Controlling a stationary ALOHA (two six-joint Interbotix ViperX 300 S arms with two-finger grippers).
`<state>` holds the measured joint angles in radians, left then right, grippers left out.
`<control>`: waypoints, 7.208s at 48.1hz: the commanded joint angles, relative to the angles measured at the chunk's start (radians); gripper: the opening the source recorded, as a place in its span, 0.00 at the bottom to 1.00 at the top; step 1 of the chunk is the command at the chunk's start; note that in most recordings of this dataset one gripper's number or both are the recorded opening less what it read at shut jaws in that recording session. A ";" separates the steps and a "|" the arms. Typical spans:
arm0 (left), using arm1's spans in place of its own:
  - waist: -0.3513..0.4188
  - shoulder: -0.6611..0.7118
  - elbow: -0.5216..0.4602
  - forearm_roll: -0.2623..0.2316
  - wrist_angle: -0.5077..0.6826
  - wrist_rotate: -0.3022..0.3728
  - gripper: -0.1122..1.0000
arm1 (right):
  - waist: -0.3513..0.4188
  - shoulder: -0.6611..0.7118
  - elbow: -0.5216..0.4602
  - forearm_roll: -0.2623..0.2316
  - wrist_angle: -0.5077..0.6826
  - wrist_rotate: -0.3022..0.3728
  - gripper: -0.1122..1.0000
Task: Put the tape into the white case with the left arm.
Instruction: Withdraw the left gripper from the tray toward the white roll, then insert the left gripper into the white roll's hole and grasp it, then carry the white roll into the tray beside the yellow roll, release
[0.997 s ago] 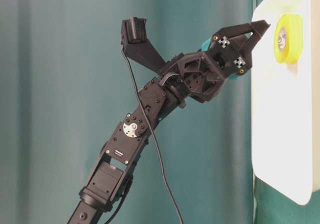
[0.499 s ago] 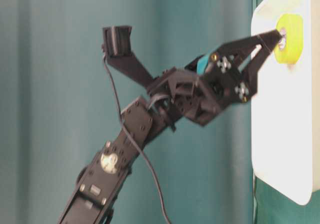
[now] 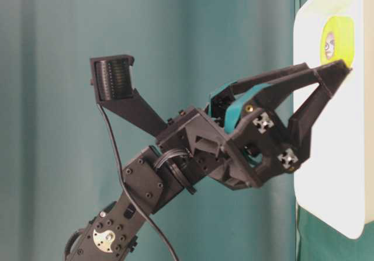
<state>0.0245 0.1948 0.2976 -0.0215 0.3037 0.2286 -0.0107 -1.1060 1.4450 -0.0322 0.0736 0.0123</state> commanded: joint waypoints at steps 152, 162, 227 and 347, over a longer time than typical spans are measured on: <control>-0.097 -0.169 0.245 -0.002 -0.152 -0.110 0.96 | 0.000 0.006 -0.012 0.000 -0.009 0.002 0.02; -0.097 -0.081 0.153 -0.003 -0.147 -0.109 0.96 | 0.000 0.006 -0.011 0.000 -0.009 0.000 0.02; -0.084 0.258 -0.155 0.003 -0.064 -0.106 0.96 | -0.002 0.006 -0.012 0.000 -0.009 0.002 0.02; 0.120 0.218 -0.279 0.003 -0.002 0.002 0.36 | 0.000 0.005 -0.008 0.000 -0.015 0.002 0.02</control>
<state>0.1365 0.4357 0.0506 -0.0184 0.3160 0.2316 -0.0107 -1.1060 1.4481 -0.0322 0.0675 0.0123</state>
